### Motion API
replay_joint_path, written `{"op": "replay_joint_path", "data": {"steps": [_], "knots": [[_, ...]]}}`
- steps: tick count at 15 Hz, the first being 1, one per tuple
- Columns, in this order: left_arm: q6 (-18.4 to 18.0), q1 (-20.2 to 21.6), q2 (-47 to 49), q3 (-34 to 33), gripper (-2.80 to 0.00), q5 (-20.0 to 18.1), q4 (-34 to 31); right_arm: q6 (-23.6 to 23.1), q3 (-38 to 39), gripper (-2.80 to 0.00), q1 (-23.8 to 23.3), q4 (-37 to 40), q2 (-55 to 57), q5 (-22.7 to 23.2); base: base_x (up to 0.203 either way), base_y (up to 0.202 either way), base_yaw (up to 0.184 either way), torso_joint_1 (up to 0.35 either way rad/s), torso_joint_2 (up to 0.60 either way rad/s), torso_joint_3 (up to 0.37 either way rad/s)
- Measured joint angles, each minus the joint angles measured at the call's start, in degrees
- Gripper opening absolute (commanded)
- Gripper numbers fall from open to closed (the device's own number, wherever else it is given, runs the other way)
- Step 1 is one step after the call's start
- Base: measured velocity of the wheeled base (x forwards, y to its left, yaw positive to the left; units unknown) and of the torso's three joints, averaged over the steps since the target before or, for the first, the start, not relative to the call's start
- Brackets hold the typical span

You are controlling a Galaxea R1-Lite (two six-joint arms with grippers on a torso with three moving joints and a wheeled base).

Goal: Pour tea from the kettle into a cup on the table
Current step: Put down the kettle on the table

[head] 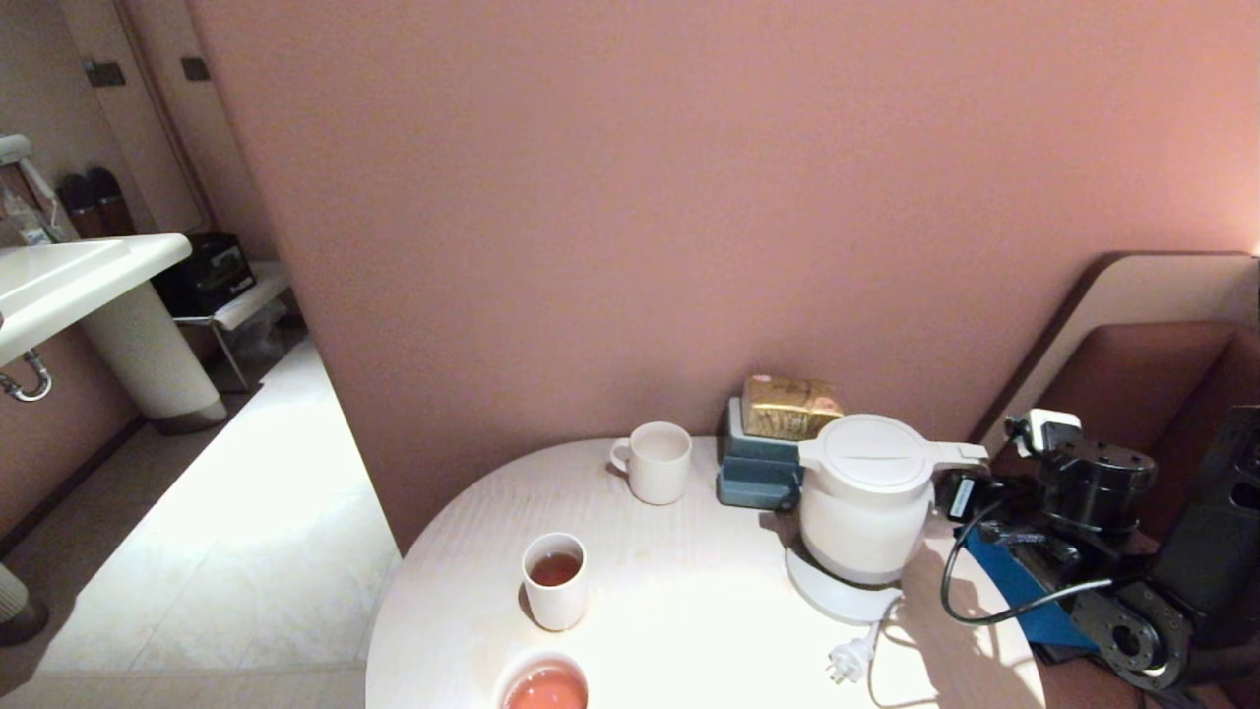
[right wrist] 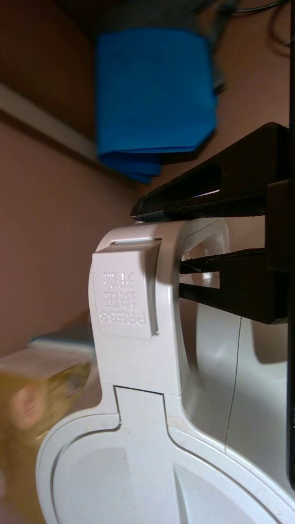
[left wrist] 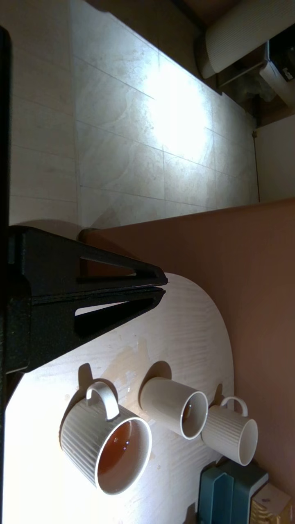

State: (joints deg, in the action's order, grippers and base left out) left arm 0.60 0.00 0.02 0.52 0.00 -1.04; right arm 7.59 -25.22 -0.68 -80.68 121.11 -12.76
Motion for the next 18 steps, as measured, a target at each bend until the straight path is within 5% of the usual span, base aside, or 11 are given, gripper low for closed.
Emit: {"op": "replay_joint_path", "data": {"steps": [18], "knots": [[-0.02, 0.00, 0.00, 0.00, -2.80, 0.00, 0.02, -0.96, 8.67, -2.80, 1.01, -7.08, 7.44, -0.24, 0.000, 0.000, 0.000, 0.000, 0.00, 0.000]]}}
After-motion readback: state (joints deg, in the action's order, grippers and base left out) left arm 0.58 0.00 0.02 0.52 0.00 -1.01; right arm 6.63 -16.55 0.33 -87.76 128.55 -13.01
